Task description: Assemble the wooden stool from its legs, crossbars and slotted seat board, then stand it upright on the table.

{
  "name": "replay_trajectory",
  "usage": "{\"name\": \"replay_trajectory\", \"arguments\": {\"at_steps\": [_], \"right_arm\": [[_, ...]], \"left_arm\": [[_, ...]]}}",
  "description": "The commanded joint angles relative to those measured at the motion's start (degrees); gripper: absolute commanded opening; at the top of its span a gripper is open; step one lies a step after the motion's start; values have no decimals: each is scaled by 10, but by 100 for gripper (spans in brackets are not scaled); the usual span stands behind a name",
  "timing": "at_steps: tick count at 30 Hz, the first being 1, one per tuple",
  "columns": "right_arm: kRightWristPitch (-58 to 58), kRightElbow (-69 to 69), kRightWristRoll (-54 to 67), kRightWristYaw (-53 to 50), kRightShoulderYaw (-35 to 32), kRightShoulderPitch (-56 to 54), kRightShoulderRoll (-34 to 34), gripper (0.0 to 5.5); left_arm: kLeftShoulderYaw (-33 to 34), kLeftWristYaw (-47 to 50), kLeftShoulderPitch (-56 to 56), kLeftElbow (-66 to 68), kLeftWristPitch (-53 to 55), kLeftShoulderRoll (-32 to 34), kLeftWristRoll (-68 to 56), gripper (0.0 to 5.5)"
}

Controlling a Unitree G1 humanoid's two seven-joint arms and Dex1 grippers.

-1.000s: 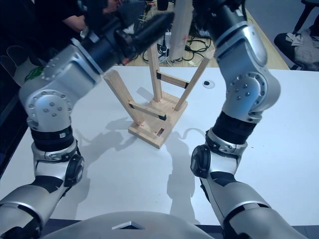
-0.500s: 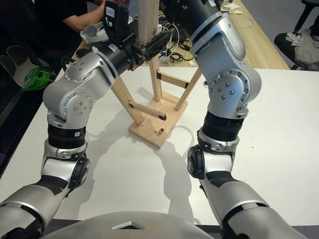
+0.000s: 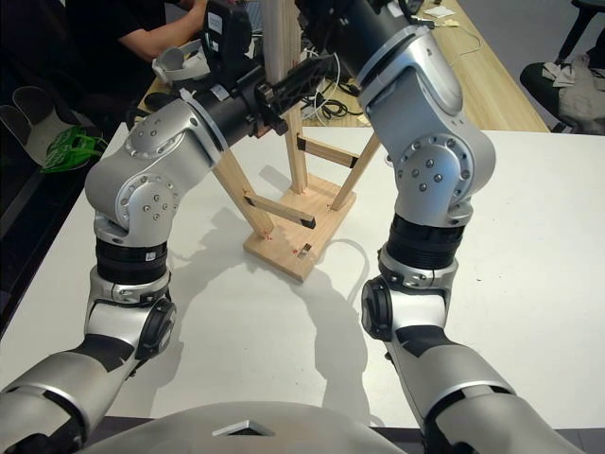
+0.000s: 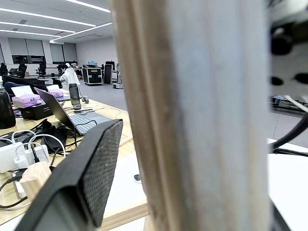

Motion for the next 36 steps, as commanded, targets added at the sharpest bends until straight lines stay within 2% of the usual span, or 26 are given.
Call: {"name": "replay_trajectory", "arguments": {"at_steps": [1, 9, 17, 20, 25, 26, 30, 36], "right_arm": [[0, 2, 6, -6, -7, 0, -19, 255], [51, 7, 76, 54, -21, -10, -85, 400], [185, 45, 293, 98, -93, -42, -167, 539], [225, 61, 373, 90, -106, -56, -191, 540], [267, 57, 457, 78, -88, -56, -220, 540], [268, 58, 468, 74, -85, -57, -224, 508], [262, 68, 499, 58, -80, -55, -235, 449], [243, 58, 526, 37, -70, -37, -234, 329]], "left_arm": [[22, -28, 6, 8, -30, 32, 15, 209], [27, -179, 26, 5, -50, 89, -25, 201], [45, -357, 58, -35, -9, 153, -144, 201], [38, -404, 63, -32, 9, 187, -158, 201], [35, -455, 78, -36, 16, 221, -166, 201], [34, -463, 81, -43, 20, 225, -169, 201], [32, -475, 83, -54, 27, 232, -179, 201], [28, -484, 93, -67, 31, 237, -185, 201]]}}
